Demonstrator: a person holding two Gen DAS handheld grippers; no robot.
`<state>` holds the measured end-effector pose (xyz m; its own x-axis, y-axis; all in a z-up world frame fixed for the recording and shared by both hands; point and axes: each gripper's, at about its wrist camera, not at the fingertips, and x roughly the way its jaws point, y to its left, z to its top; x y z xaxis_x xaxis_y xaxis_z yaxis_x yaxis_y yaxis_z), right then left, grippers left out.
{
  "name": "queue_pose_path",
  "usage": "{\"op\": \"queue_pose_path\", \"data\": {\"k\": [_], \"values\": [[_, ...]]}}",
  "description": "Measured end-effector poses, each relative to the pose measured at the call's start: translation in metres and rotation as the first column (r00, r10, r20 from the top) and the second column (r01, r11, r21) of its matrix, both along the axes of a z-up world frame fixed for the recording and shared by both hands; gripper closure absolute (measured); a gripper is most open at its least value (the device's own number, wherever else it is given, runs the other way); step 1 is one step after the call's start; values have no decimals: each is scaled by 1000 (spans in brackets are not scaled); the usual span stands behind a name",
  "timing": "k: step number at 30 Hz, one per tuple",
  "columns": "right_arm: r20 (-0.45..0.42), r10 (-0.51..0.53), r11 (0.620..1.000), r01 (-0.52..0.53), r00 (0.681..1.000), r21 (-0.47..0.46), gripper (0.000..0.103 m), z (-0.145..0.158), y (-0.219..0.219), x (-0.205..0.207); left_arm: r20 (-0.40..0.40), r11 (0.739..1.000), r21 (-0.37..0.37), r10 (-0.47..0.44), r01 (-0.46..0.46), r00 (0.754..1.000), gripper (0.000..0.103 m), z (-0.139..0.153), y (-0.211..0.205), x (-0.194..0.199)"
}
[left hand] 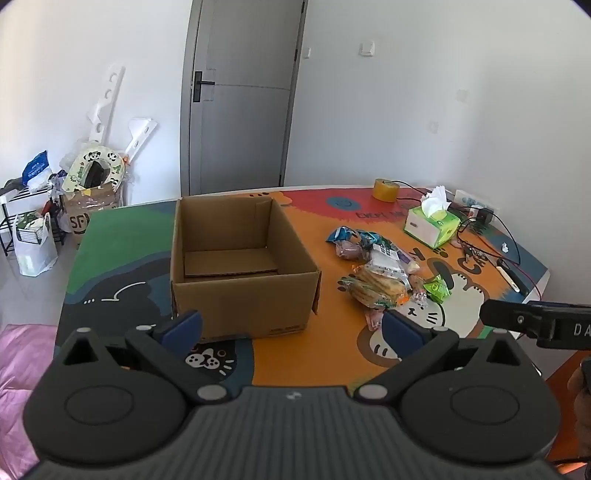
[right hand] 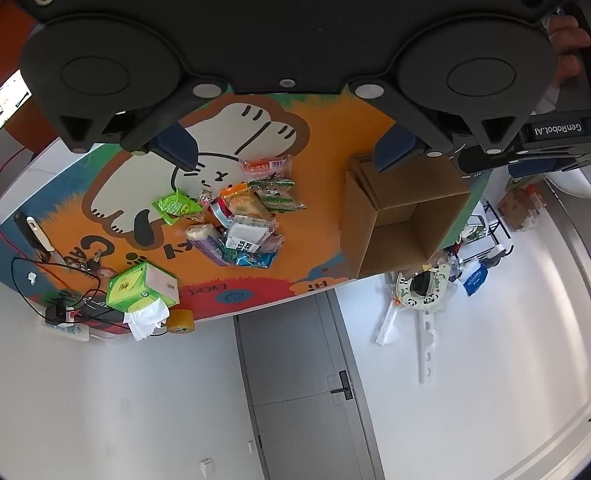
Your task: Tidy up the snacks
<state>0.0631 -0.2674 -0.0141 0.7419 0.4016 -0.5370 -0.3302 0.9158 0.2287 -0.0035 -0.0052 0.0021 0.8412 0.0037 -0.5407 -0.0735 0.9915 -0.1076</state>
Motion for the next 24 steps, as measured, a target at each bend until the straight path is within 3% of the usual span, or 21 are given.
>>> {"op": "queue_pose_path", "data": {"k": [24], "values": [[4, 3, 1000, -3, 1000, -13, 0, 1, 4, -1, 5, 1000, -3, 3, -3, 1000, 0, -1, 3, -2]]}}
